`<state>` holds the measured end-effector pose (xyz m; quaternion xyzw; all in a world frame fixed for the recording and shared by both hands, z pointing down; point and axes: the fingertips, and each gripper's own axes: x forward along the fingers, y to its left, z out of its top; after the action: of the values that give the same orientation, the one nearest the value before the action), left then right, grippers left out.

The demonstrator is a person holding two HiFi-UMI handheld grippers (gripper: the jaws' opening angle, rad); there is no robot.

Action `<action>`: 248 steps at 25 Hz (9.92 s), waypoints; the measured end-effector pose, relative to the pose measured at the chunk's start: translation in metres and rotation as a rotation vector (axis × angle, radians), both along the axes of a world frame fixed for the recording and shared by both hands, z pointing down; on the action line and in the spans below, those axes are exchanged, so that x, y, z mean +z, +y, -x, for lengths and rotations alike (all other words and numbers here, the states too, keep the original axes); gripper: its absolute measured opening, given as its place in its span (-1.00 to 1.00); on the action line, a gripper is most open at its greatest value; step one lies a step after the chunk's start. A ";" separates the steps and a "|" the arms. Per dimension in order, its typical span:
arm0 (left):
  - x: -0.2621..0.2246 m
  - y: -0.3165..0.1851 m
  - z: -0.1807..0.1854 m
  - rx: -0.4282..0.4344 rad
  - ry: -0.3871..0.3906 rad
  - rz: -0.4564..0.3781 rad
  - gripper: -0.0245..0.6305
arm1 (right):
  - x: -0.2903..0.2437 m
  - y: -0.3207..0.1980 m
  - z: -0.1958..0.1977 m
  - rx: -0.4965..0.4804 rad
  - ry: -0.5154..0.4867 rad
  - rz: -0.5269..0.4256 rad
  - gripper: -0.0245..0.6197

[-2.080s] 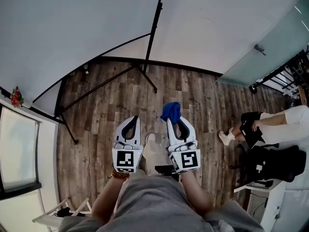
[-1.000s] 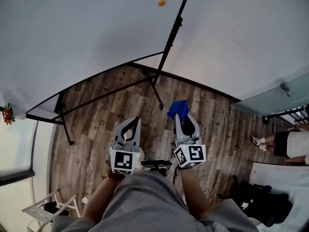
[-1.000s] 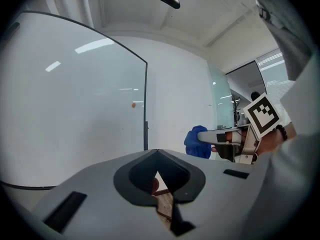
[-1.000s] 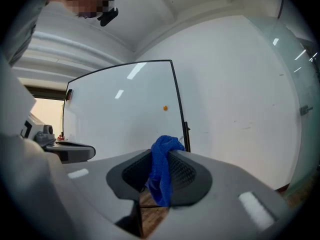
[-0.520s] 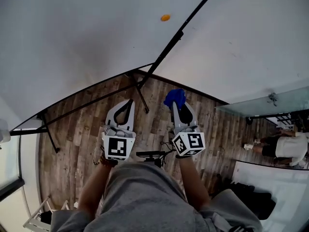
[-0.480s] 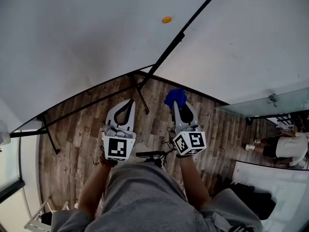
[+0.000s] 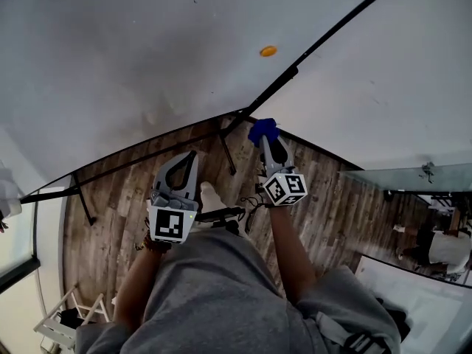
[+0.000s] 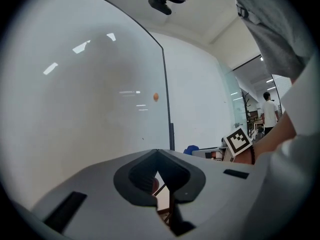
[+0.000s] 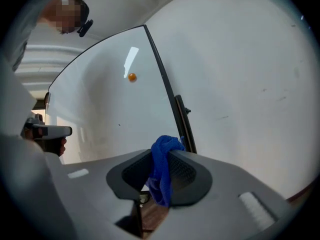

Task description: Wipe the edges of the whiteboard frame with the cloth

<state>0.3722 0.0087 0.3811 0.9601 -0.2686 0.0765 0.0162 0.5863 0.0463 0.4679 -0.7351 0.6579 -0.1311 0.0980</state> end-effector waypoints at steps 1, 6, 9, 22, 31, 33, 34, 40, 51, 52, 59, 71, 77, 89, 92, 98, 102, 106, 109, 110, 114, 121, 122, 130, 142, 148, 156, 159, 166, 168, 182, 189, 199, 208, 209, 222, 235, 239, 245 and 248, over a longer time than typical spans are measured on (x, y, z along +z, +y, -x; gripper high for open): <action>0.001 -0.002 0.000 -0.010 -0.013 0.002 -0.91 | 0.011 -0.007 -0.004 -0.016 -0.024 0.010 -0.61; 0.006 -0.013 -0.005 -0.064 -0.058 0.008 -0.91 | 0.061 -0.037 -0.013 -0.095 -0.066 0.093 -0.61; 0.011 -0.018 -0.012 -0.104 -0.079 -0.010 -0.91 | 0.088 -0.048 -0.018 -0.134 -0.073 0.145 -0.61; 0.030 -0.007 -0.021 -0.293 -0.102 0.047 -0.91 | 0.178 -0.061 -0.035 -0.191 -0.180 0.259 -0.61; 0.035 0.000 -0.016 -0.350 -0.137 0.041 -0.91 | 0.205 -0.074 -0.045 -0.163 -0.344 0.255 -0.61; 0.038 0.001 -0.013 -0.367 -0.147 0.047 -0.91 | 0.210 -0.082 -0.050 -0.152 -0.382 0.250 -0.61; 0.039 0.002 -0.012 -0.373 -0.154 0.049 -0.91 | 0.212 -0.086 -0.052 -0.147 -0.398 0.249 -0.61; 0.050 0.002 -0.015 -0.379 -0.194 0.024 -0.91 | 0.228 -0.109 -0.059 -0.136 -0.464 0.235 -0.61; 0.051 -0.001 -0.017 -0.436 -0.216 0.037 -0.91 | 0.236 -0.118 -0.065 -0.169 -0.573 0.188 -0.61; 0.052 -0.001 -0.015 -0.439 -0.217 0.046 -0.91 | 0.235 -0.119 -0.064 -0.176 -0.568 0.189 -0.61; 0.061 -0.004 -0.017 -0.422 -0.216 0.070 -0.91 | 0.235 -0.123 -0.062 -0.195 -0.541 0.194 -0.61; 0.062 -0.005 -0.022 -0.402 -0.198 0.074 -0.91 | 0.226 -0.125 -0.051 -0.262 -0.528 0.212 -0.61; 0.064 -0.001 -0.015 -0.423 -0.202 0.075 -0.91 | 0.224 -0.127 -0.033 -0.308 -0.541 0.208 -0.61; 0.067 0.002 0.002 -0.459 -0.207 0.081 -0.91 | 0.221 -0.134 -0.007 -0.335 -0.587 0.203 -0.61; 0.067 0.001 0.006 -0.457 -0.215 0.075 -0.91 | 0.222 -0.136 0.000 -0.349 -0.583 0.214 -0.61; 0.066 -0.002 0.020 -0.490 -0.205 0.079 -0.91 | 0.218 -0.136 0.010 -0.334 -0.606 0.218 -0.61; 0.069 0.002 0.028 -0.502 -0.200 0.095 -0.91 | 0.215 -0.139 0.022 -0.334 -0.633 0.211 -0.61; 0.070 0.005 0.038 -0.509 -0.205 0.099 -0.91 | 0.215 -0.140 0.037 -0.348 -0.637 0.220 -0.62; 0.066 0.004 0.046 -0.530 -0.199 0.096 -0.91 | 0.213 -0.140 0.043 -0.363 -0.637 0.225 -0.62; 0.065 0.003 0.050 -0.538 -0.198 0.096 -0.91 | 0.213 -0.141 0.046 -0.367 -0.637 0.226 -0.62; 0.067 0.004 0.074 -0.571 -0.200 0.109 -0.91 | 0.212 -0.143 0.066 -0.385 -0.636 0.230 -0.62; 0.068 0.003 0.099 -0.603 -0.199 0.119 -0.91 | 0.212 -0.147 0.082 -0.373 -0.658 0.229 -0.62; 0.069 0.003 0.103 -0.605 -0.200 0.119 -0.91 | 0.212 -0.147 0.085 -0.373 -0.658 0.229 -0.62; 0.072 0.006 0.126 -0.609 -0.201 0.132 -0.91 | 0.211 -0.148 0.108 -0.354 -0.680 0.221 -0.62; 0.065 -0.016 0.180 -0.607 -0.216 0.121 -0.91 | 0.210 -0.152 0.137 -0.303 -0.719 0.207 -0.62; 0.070 -0.028 0.213 -0.580 -0.208 0.128 -0.91 | 0.209 -0.154 0.163 -0.271 -0.727 0.194 -0.62; 0.073 -0.044 0.257 -0.502 -0.202 0.119 -0.91 | 0.209 -0.156 0.194 -0.189 -0.744 0.152 -0.62; 0.080 -0.051 0.275 -0.479 -0.212 0.120 -0.91 | 0.207 -0.157 0.198 -0.141 -0.757 0.120 -0.62; 0.099 -0.058 0.285 -0.429 -0.241 0.182 -0.91 | 0.204 -0.157 0.208 -0.086 -0.776 0.107 -0.62; 0.101 -0.065 0.281 -0.418 -0.239 0.185 -0.91 | 0.203 -0.159 0.212 -0.097 -0.781 0.106 -0.62; 0.099 -0.110 0.311 -0.289 -0.219 0.152 -0.91 | 0.208 -0.162 0.240 -0.040 -0.778 0.111 -0.63; 0.099 -0.110 0.357 -0.298 -0.221 0.183 -0.91 | 0.206 -0.166 0.263 0.015 -0.797 0.079 -0.63; 0.099 -0.121 0.381 -0.242 -0.225 0.168 -0.91 | 0.207 -0.165 0.280 0.097 -0.817 0.039 -0.63; 0.097 -0.128 0.392 -0.174 -0.232 0.130 -0.91 | 0.208 -0.166 0.301 0.132 -0.828 0.014 -0.63; 0.096 -0.130 0.395 -0.170 -0.228 0.127 -0.91 | 0.208 -0.167 0.305 0.134 -0.828 0.012 -0.63; 0.097 -0.136 0.443 -0.177 -0.215 0.143 -0.91 | 0.207 -0.171 0.355 0.141 -0.853 -0.006 -0.63; 0.106 -0.139 0.480 -0.169 -0.203 0.150 -0.91 | 0.209 -0.179 0.408 0.143 -0.957 -0.088 -0.63; 0.101 -0.140 0.487 -0.182 -0.210 0.152 -0.91 | 0.207 -0.179 0.413 0.132 -0.980 -0.097 -0.63; 0.104 -0.142 0.506 -0.191 -0.207 0.151 -0.91 | 0.208 -0.185 0.437 0.106 -0.986 -0.090 -0.63; 0.104 -0.143 0.516 -0.199 -0.204 0.153 -0.91 | 0.209 -0.186 0.446 0.112 -0.990 -0.091 -0.63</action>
<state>-0.1433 -0.1347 0.4851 0.9119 -0.3561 0.1919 0.0694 0.1403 -0.1398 0.6765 -0.6138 0.4973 -0.4298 0.4373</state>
